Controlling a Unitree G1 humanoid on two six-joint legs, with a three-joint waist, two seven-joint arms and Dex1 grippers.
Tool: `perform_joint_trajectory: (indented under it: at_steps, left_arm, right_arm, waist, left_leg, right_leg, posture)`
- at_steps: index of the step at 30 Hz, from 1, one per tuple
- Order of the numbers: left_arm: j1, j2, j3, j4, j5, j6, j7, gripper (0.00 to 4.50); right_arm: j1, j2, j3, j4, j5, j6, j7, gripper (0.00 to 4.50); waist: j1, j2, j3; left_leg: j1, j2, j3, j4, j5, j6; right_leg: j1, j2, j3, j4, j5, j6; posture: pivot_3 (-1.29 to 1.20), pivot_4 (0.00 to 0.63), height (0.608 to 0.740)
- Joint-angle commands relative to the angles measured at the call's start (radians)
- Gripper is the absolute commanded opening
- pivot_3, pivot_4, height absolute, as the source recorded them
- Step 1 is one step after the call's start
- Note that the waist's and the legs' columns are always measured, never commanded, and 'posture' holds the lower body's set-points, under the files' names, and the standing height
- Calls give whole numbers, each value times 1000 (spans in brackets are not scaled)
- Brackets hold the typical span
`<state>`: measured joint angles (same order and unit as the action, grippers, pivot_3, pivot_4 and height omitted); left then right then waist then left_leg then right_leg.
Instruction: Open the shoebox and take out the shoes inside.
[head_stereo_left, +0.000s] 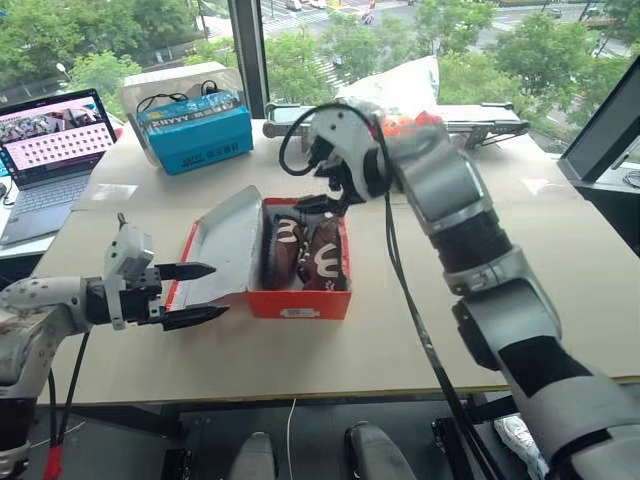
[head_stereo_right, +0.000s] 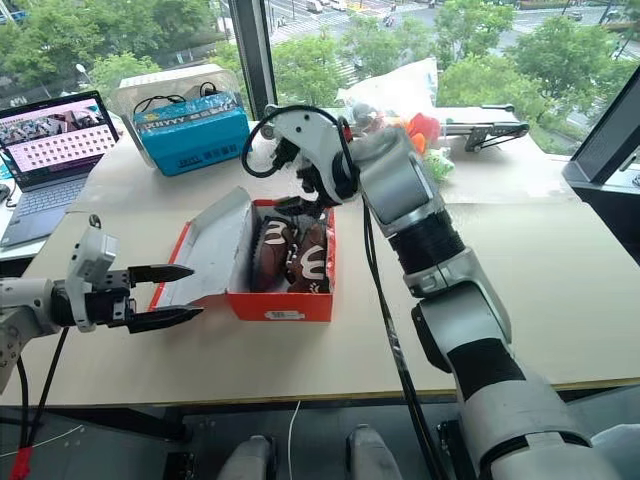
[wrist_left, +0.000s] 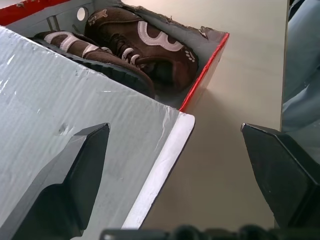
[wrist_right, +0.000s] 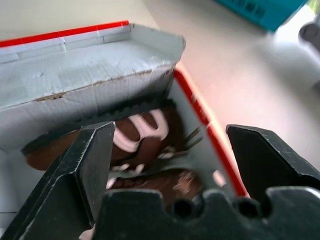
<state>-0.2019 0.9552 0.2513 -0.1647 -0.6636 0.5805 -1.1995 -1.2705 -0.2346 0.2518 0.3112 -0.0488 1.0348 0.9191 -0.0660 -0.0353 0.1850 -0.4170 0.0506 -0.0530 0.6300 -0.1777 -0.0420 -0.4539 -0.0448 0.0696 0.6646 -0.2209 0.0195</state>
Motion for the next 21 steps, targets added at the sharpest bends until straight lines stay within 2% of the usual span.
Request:
perform_joint_trajectory:
  at_steps: [1, 8, 21]
  left_arm:
    - [-14, 1, 4, -23, -1, -14, -5, 4500]
    - [-20, -2, -5, -21, -1, -15, -7, 4500]
    - [19, -8, 19, -63, -19, -3, 15, 4500]
  right_arm:
    - [31, 21, -24, -91, 27, 119, -83, 4225]
    - [51, 15, 15, -34, 52, 97, -133, 4225]
    - [27, 18, 40, 284, 29, -143, -174, 4225]
  waist:
    - [-6, 0, 0]
    - [-6, 0, 0]
    - [-6, 0, 0]
  left_leg:
    - [-1, 0, 0, 0, 0, 0]
    - [-3, 0, 0, 1, 0, 0]
    - [-3, 0, 0, 1, 0, 0]
  right_leg:
    - [-1, 0, 0, 0, 0, 0]
    - [-3, 0, 0, 0, 0, 0]
    - [-2, 0, 0, 0, 0, 0]
  posture:
    - [0, 150, 701]
    - [0, 150, 701]
    - [0, 150, 701]
